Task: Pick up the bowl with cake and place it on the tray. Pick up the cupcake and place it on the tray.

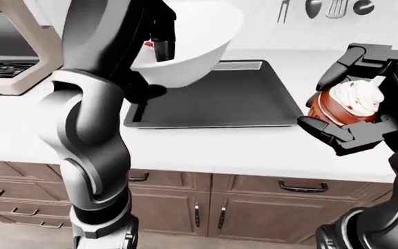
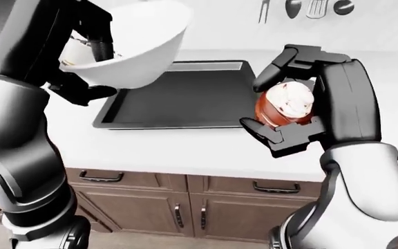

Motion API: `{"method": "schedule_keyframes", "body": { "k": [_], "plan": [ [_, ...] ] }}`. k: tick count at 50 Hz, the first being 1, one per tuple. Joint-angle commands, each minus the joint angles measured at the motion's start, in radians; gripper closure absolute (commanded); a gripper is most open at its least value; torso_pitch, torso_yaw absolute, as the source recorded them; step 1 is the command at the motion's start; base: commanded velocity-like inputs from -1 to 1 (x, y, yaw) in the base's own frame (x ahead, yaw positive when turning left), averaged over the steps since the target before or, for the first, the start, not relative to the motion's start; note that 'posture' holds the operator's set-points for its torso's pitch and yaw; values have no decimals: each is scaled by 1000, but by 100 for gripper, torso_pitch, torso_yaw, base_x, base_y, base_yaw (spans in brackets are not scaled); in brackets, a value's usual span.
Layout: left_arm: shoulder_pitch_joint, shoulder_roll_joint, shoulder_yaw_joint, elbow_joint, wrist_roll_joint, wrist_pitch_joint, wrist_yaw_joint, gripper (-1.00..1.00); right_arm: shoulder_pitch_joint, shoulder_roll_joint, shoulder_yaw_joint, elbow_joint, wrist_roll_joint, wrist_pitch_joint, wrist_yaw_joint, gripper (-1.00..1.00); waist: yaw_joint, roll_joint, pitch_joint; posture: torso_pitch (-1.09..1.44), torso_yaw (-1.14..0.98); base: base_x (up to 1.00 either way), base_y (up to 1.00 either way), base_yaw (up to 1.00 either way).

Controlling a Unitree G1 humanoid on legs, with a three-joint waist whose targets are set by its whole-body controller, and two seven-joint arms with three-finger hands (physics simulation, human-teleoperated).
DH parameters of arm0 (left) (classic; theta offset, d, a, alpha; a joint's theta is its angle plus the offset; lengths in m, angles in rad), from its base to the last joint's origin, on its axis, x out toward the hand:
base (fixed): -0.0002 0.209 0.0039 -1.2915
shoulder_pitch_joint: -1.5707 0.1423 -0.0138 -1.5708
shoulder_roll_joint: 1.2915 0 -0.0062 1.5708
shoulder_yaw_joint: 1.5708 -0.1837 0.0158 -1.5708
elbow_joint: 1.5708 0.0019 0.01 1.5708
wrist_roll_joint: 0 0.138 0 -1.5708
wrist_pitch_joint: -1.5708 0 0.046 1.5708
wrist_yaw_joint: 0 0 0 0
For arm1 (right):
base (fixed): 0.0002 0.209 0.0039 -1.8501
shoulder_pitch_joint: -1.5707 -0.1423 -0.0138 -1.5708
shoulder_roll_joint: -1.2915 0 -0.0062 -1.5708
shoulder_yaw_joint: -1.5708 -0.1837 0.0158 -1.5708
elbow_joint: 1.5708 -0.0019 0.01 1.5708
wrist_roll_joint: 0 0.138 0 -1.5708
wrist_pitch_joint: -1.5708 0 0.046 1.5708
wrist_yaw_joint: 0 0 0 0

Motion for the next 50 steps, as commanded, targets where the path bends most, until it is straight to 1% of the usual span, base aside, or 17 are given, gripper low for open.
{"method": "schedule_keyframes", "body": {
  "k": [1, 5, 6, 7, 8, 9, 14, 16, 17, 18, 19, 21, 27, 32, 38, 40, 50],
  "plan": [
    [-56, 4, 4, -46, 4, -9, 43, 100, -30, -20, -20, -11, 9, -21, -28, 100, -6, -1, -31, 0, 0, 31, 0, 0],
    [-58, 2, 0, -52, 8, -6, 37, 100, -36, -25, -29, -11, 6, -20, -21, 100, -1, -45, -20, 0, 0, 29, 0, 0],
    [-59, 2, 0, -52, 8, -6, 37, 100, -40, -27, -28, -11, 2, -20, -16, 100, 5, -73, -14, 0, 0, 0, 0, 0],
    [-59, 2, 1, -52, 7, -7, 37, 100, -43, -27, -26, -11, -4, -21, -11, 100, -1, -93, -34, 0, 0, 0, 0, 0],
    [-60, 2, 1, -54, 8, -5, 34, 100, -50, -28, -25, -11, -13, -19, 1, 100, 6, -92, -36, 0, 0, 0, 0, 0],
    [-63, 3, 1, -55, 9, -4, 32, 100, -58, -32, -24, -11, -24, -13, 14, 100, 5, -83, -24, 0, 0, 0, 0, 0],
    [-87, 12, 6, -64, 10, 8, 8, 100, -100, -54, -18, -11, -85, 14, 81, 100, 7, -87, -20, 0, 0, 0, 0, 0],
    [-97, 16, 7, -64, 10, 11, 1, 100, -125, -76, -5, -11, -111, 43, 105, 100, 2, -69, -16, 0, 0, 0, 0, 0],
    [-103, 18, 8, -64, 10, 13, -3, 100, -128, -77, -3, -11, -116, 45, 110, 100, -2, -52, -16, 0, 0, 0, 0, 0],
    [-108, 21, 9, -67, 9, 15, -8, 100, -136, -84, 1, -11, -119, 53, 113, 100, -2, -49, -16, 0, 0, 0, 0, 0],
    [-110, 22, 10, -66, 8, 16, -8, 100, -147, -97, 6, -11, -122, 68, 118, 100, -7, -60, -20, 0, 0, 0, 0, 0],
    [-109, 20, 5, -71, 13, 16, -11, 100, -167, -122, 14, -11, -125, 95, 127, 100, -5, -65, -31, 0, 0, 0, 0, 0],
    [-72, -8, -16, -15, 23, -29, 53, 100, -204, -165, 19, -5, -81, 132, 103, 100, 5, -76, -30, 0, 0, 0, 0, 0],
    [-64, -26, -31, 69, 35, -92, 130, 100, -233, -193, 30, -2, -37, 164, 70, 100, 14, -78, -32, 0, 0, 0, 0, 0],
    [-77, -47, -40, 120, 48, -120, 164, 100, -241, -201, 33, -7, 13, 176, 27, 100, 18, -82, -27, 0, 0, 0, 0, 0],
    [-82, -51, -48, 178, 58, -147, 210, 100, -241, -202, 33, -10, 30, 179, 11, 100, 19, -82, -25, 0, 0, 0, 0, 0],
    [-88, -53, -44, 322, 72, -204, 305, 100, -254, -224, 25, -11, 111, 198, -51, 100, 20, -81, -27, 0, 0, 0, 0, 0]
  ]
}}
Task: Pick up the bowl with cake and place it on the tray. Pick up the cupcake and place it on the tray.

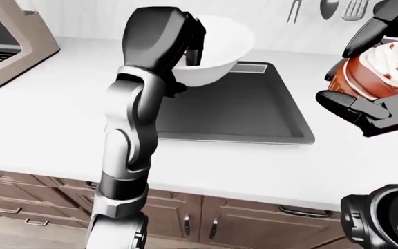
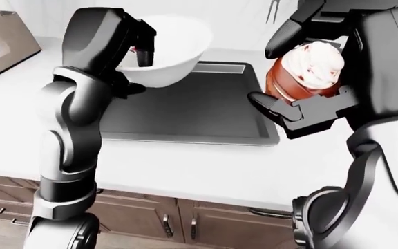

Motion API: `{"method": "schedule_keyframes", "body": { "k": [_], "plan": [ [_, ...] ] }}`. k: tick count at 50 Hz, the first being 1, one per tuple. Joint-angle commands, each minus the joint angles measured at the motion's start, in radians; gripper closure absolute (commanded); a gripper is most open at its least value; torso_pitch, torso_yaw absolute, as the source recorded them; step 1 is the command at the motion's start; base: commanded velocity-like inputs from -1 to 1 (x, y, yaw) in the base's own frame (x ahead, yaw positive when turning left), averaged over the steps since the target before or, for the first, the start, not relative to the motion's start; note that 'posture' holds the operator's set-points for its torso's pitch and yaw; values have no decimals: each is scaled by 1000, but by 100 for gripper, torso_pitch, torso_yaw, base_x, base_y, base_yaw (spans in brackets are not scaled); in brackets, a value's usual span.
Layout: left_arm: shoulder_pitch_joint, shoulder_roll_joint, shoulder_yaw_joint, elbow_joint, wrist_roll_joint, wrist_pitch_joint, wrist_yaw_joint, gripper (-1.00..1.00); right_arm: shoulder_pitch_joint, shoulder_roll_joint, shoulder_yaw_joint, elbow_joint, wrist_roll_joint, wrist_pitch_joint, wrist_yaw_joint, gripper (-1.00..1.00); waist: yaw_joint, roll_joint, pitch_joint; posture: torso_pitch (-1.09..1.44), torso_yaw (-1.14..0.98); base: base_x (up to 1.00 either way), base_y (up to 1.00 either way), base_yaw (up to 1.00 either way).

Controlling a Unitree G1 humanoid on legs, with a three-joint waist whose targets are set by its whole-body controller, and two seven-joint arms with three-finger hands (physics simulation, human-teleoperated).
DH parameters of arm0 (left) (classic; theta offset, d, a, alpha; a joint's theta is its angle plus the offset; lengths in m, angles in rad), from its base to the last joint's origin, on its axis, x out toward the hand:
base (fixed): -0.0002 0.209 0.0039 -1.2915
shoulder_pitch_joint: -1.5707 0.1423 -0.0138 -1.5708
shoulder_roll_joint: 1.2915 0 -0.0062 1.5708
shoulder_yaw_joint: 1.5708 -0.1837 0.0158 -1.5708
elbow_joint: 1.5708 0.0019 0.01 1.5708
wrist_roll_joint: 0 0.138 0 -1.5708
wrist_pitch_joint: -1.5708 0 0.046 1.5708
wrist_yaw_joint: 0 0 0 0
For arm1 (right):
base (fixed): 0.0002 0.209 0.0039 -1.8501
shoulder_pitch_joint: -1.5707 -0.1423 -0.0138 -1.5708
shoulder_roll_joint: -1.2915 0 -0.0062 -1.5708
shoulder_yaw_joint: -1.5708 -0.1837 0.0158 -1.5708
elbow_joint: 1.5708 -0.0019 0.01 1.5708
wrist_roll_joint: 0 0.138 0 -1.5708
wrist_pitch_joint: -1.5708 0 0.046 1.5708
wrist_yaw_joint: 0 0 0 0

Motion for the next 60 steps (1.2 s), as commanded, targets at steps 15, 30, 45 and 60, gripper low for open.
{"method": "schedule_keyframes", "body": {
  "k": [15, 30, 45, 60],
  "plan": [
    [-45, 41, 31, 174, -17, -49, 202, 100, -15, -16, -27, -3, 54, -25, -56, 100, -14, 5, -36, 0, 0, 0, 0, 0],
    [-25, 74, 42, 225, -22, -67, 237, 100, -25, -24, -23, -3, 84, -15, -83, 100, -24, 16, -45, 0, 0, 0, 0, 0],
    [-1, 76, 38, 240, -7, -95, 260, 100, -15, -22, -38, -3, 120, -25, -110, 100, -24, 19, -52, 0, 0, 0, 0, 0],
    [1, 70, 40, 203, -3, -90, 237, 35, -37, -45, -46, -3, 135, -2, -109, 100, -26, 20, -49, 0, 0, 0, 0, 0]
  ]
}}
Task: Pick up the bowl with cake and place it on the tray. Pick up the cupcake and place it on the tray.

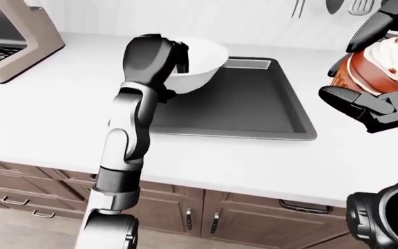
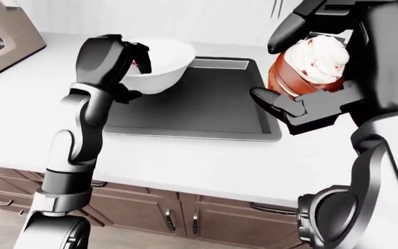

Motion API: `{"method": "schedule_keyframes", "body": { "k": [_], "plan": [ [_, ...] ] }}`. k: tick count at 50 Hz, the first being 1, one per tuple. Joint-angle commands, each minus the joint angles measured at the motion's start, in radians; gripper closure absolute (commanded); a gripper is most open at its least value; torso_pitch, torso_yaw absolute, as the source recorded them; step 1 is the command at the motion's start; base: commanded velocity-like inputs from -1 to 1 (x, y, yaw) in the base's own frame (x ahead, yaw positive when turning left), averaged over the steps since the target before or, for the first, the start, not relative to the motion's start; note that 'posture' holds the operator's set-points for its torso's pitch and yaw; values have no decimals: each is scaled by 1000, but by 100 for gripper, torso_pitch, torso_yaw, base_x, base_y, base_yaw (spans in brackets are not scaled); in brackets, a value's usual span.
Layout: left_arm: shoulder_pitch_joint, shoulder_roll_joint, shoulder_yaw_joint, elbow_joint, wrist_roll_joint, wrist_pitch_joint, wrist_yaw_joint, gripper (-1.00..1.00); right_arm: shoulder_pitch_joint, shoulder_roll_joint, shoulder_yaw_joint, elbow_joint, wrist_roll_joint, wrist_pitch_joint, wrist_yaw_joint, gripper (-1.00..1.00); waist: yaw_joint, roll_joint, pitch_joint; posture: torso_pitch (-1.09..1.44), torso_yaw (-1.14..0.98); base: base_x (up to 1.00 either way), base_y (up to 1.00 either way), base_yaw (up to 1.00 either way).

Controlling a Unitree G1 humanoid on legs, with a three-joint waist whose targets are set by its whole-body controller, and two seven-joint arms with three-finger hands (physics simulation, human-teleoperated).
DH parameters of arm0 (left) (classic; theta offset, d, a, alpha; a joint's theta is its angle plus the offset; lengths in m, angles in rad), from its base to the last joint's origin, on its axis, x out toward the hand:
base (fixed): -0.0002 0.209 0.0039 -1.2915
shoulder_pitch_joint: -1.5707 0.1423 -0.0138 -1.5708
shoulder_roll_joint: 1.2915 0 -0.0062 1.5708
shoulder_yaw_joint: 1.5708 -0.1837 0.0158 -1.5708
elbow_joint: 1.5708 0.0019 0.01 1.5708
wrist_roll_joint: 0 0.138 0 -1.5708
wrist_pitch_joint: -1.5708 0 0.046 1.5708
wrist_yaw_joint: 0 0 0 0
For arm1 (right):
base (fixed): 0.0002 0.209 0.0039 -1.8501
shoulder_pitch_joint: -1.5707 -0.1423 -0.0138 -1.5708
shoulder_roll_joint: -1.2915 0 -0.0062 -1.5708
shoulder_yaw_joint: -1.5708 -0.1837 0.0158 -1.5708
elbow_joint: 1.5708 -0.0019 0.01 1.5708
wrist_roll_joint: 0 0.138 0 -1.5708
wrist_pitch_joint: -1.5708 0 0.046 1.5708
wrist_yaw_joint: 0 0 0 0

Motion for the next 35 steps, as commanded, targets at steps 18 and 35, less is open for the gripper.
{"method": "schedule_keyframes", "body": {
  "k": [18, 35],
  "plan": [
    [15, 1, 8, -17, 9, -41, 87, 33, -12, 3, -9, -3, -24, -25, -3, 100, -1, 0, -32, 0, 0, 0, 0, 0],
    [55, -2, 5, -3, 18, -58, 108, -1, -6, 10, -9, -3, -53, -30, 17, 100, 0, 1, -35, 0, 0, 0, 0, 0]
  ]
}}
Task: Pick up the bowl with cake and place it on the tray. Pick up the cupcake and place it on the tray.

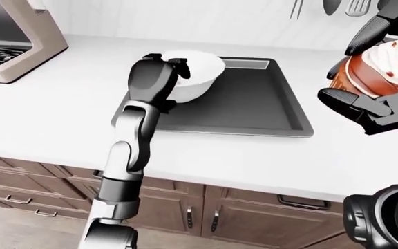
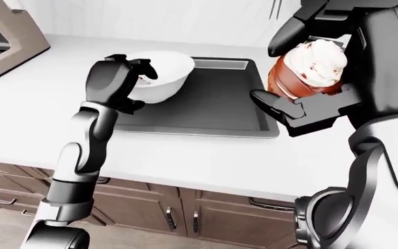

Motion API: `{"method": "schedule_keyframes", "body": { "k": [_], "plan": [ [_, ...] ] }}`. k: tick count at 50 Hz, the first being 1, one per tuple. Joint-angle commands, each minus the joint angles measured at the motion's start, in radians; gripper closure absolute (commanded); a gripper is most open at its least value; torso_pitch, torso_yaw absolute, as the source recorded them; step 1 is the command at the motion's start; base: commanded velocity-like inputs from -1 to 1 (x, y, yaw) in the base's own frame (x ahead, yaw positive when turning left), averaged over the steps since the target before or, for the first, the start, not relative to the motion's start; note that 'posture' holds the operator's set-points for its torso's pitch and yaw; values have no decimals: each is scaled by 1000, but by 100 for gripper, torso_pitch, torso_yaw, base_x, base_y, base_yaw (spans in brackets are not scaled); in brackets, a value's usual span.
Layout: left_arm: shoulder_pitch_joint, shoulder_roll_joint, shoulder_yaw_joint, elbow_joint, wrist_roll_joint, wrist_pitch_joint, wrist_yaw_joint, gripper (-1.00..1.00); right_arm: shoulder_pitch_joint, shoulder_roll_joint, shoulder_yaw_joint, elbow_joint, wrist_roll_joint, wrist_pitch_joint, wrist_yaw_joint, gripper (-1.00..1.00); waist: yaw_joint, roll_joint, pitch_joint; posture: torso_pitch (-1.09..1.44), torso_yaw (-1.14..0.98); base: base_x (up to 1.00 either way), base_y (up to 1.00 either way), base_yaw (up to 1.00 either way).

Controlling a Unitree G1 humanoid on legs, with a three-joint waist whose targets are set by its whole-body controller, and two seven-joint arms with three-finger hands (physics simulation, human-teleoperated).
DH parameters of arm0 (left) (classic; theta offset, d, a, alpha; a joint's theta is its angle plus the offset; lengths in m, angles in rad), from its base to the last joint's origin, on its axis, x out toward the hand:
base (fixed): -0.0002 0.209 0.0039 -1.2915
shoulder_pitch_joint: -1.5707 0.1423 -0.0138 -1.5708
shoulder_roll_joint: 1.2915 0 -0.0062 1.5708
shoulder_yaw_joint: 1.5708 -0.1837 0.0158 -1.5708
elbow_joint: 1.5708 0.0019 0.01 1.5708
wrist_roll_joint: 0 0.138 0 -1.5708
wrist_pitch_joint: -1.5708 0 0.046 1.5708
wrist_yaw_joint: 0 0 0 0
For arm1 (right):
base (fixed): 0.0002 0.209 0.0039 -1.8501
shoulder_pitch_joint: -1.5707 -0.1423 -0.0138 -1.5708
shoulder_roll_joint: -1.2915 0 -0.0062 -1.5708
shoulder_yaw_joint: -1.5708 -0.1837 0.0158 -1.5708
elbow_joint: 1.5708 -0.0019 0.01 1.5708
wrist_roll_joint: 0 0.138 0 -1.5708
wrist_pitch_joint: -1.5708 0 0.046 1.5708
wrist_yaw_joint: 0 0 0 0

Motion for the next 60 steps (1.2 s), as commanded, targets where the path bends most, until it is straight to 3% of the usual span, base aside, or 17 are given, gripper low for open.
{"method": "schedule_keyframes", "body": {
  "k": [1, 6, 10, 21, 25, 30, 41, 50, 60],
  "plan": [
    [-37, 3, 9, -63, -3, -5, 15, -11, -25, -11, -10, -3, -10, -20, -7, 100, -1, -2, -29, 0, 0, 0, 0, 0],
    [-13, -3, 10, -117, -5, 0, -18, -18, -28, -15, -12, -3, 1, -16, -14, 100, -1, -2, -28, 0, 0, 0, 0, 0],
    [24, -12, 10, -191, -11, 10, -64, -37, -27, -19, -20, -3, 15, -16, -20, 100, -1, -2, -28, 0, 0, 0, 0, 0],
    [73, -33, 10, -348, -26, 26, -152, -36, -56, -39, -8, -3, 52, 9, -49, 100, 1, -2, -27, 0, 0, 0, 0, 0],
    [73, -35, 7, -346, -25, 20, -149, -34, -53, -33, -8, -3, 66, 6, -64, 100, 1, -3, -26, 0, 0, 0, 0, 0],
    [33, -41, -5, -335, -15, 16, -179, -29, -50, -28, -6, -3, 81, 2, -81, 100, 3, -4, -26, 0, 0, 0, 0, 0],
    [-12, -97, -37, -388, 17, 13, -260, -38, -50, -33, -22, -3, 108, 1, -90, 100, 5, -9, -23, 0, 0, 0, 0, 0],
    [59, -98, -25, -505, 3, 12, -302, -39, -59, -45, -29, -3, 116, 10, -89, 100, 3, -8, -22, 0, 0, 0, 0, 0],
    [166, -91, 17, -800, -88, 114, -422, -45, -110, -33, -11, 58, 193, -1, -158, 100, 1, -5, -19, 0, 0, 0, 0, 0]
  ]
}}
